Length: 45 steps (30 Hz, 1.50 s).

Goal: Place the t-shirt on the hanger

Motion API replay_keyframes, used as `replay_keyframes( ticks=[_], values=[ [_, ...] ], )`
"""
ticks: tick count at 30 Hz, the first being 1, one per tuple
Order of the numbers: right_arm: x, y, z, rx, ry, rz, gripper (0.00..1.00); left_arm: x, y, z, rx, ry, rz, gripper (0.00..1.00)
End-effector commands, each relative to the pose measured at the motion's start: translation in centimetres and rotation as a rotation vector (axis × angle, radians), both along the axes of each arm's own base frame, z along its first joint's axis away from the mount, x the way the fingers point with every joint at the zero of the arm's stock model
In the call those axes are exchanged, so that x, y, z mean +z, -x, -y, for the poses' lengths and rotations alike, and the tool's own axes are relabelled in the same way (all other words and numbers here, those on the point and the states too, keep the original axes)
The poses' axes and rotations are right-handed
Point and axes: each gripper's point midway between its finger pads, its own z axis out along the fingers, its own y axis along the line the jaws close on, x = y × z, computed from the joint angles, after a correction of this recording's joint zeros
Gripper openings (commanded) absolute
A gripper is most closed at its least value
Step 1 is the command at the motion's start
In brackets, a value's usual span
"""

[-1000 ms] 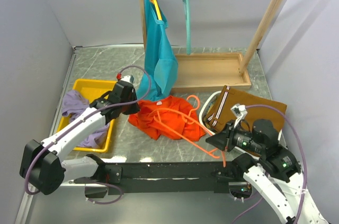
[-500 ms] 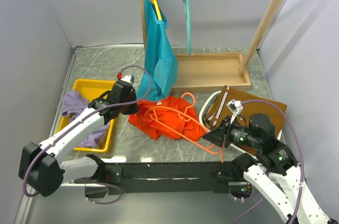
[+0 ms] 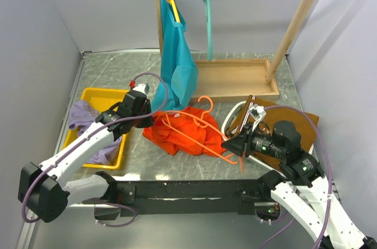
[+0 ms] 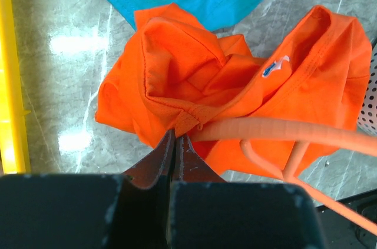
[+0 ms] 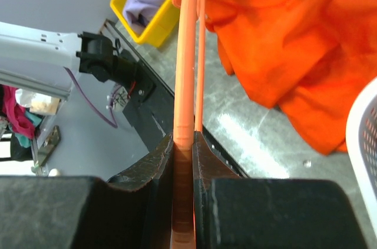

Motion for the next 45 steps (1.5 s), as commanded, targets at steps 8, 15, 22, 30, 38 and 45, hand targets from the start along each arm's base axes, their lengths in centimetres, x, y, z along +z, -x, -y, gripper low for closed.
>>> replay_keyframes(
  ticks=[8,15,22,30,38,45],
  values=[
    [0.4,-0.9,-2.4,0.081,-0.059,0.049,0.00,5.3,-1.7,0.1,0.018,-0.046,0.170,0.01],
    [0.8,-1.5,-2.5,0.017,-0.054,0.089,0.00,7.6,-1.5,1.0,-0.030,-0.073,0.237,0.01],
    [4.6,-3.0,-1.7,-0.079,-0.097,0.209,0.00,8.7,0.7,3.1,-0.167,-0.192,0.303,0.01],
    [3.9,-1.9,-2.9,0.020,-0.093,0.172,0.00,12.3,2.0,2.9,-0.111,-0.190,0.426,0.01],
    [4.9,0.1,-4.3,0.081,-0.161,0.220,0.00,20.3,3.2,3.2,-0.187,-0.076,0.586,0.01],
    [10.9,-0.6,-5.2,0.042,-0.271,0.365,0.00,21.9,7.6,7.2,-0.488,0.007,0.599,0.01]
  ],
)
